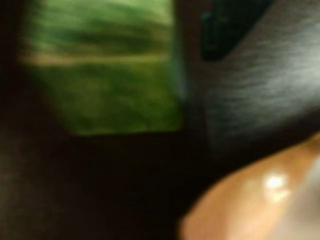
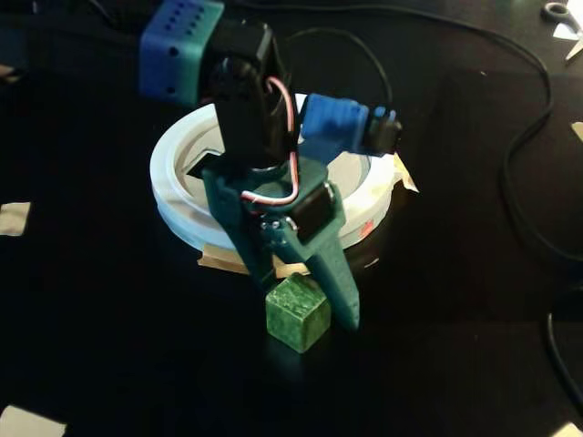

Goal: Pick up the square block and drop it in corresponding square shaped hole

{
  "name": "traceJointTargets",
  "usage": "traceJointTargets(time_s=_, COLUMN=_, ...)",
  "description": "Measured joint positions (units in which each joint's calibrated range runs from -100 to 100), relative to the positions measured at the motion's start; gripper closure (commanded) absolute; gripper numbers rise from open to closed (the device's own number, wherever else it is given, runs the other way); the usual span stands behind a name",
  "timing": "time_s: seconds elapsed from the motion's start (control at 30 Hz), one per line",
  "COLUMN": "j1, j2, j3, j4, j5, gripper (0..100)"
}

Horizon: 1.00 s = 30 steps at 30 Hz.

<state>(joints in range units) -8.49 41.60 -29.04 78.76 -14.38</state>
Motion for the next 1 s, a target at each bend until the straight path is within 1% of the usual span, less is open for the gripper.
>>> traceJointTargets(time_s=0.1, j1=0.0, j2=0.0, j3=-0.7, j4=0.0, j5=0.0, gripper=50)
traceJointTargets(time_s=0.4, j1=-0.1, j2=0.0, j3=-0.7, j4=0.0, j5=0.0, gripper=52)
traceJointTargets(time_s=0.47, j1=-0.1, j2=0.0, j3=-0.7, j4=0.0, j5=0.0, gripper=54)
traceJointTargets(time_s=0.57, j1=-0.1, j2=0.0, j3=-0.7, j4=0.0, j5=0.0, gripper=65)
traceJointTargets(time_s=0.6, j1=-0.1, j2=0.0, j3=-0.7, j4=0.0, j5=0.0, gripper=71)
traceJointTargets(time_s=0.67, j1=-0.1, j2=0.0, j3=-0.7, j4=0.0, j5=0.0, gripper=74)
traceJointTargets(time_s=0.9, j1=-0.1, j2=0.0, j3=-0.7, j4=0.0, j5=0.0, gripper=74)
traceJointTargets(time_s=1.0, j1=-0.1, j2=0.0, j3=-0.7, j4=1.8, j5=0.0, gripper=74)
